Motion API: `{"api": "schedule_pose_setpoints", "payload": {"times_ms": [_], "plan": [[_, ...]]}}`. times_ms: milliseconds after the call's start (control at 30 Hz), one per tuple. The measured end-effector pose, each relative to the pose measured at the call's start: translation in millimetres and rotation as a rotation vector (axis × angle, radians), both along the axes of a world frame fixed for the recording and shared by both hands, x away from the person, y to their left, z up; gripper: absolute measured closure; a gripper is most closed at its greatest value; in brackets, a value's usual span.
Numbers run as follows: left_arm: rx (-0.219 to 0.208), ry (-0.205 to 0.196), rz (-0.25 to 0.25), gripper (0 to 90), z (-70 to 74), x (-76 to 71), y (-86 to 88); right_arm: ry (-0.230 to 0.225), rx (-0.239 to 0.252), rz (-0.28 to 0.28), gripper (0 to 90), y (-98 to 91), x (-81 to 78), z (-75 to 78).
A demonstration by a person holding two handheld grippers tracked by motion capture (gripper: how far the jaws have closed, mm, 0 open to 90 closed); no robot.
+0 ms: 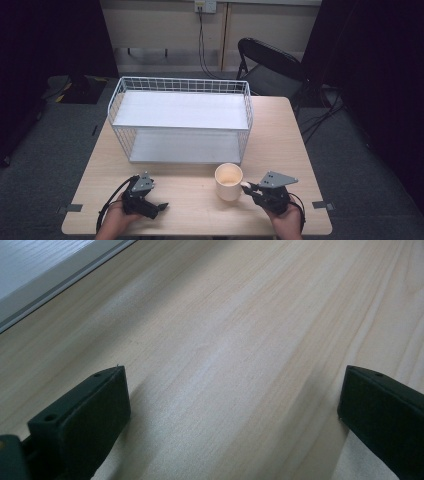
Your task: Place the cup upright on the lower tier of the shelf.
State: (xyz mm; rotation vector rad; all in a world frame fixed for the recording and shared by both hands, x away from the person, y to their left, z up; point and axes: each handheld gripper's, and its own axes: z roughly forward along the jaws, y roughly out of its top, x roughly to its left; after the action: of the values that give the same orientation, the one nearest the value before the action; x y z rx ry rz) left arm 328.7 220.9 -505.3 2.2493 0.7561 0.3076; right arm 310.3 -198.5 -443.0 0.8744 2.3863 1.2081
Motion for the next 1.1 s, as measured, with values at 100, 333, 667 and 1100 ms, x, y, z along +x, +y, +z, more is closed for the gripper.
{"api": "schedule_pose_setpoints", "payload": {"times_ms": [100, 333, 667, 1100], "plan": [[0.0, 0.0, 0.0, 0.0, 0.0, 0.0, 0.0, -0.006, 0.01, -0.006, 80.4, 1.3, 1.8, 2.7], [0.0, 0.0, -0.001, 0.0, 0.0, 0.0, 0.0, -0.006, 0.026, -0.015, 80.4, 4.6, 7.2, 4.7], [0.0, 0.0, 0.0, 0.0, 0.0, 0.0, 0.0, -0.02, 0.035, -0.015, 80.4, 14.7, 14.0, 9.8], [0.0, 0.0, -0.001, 0.0, 0.0, 0.0, 0.0, -0.035, 0.063, -0.041, 80.5, 30.9, 23.9, 11.3]]}}
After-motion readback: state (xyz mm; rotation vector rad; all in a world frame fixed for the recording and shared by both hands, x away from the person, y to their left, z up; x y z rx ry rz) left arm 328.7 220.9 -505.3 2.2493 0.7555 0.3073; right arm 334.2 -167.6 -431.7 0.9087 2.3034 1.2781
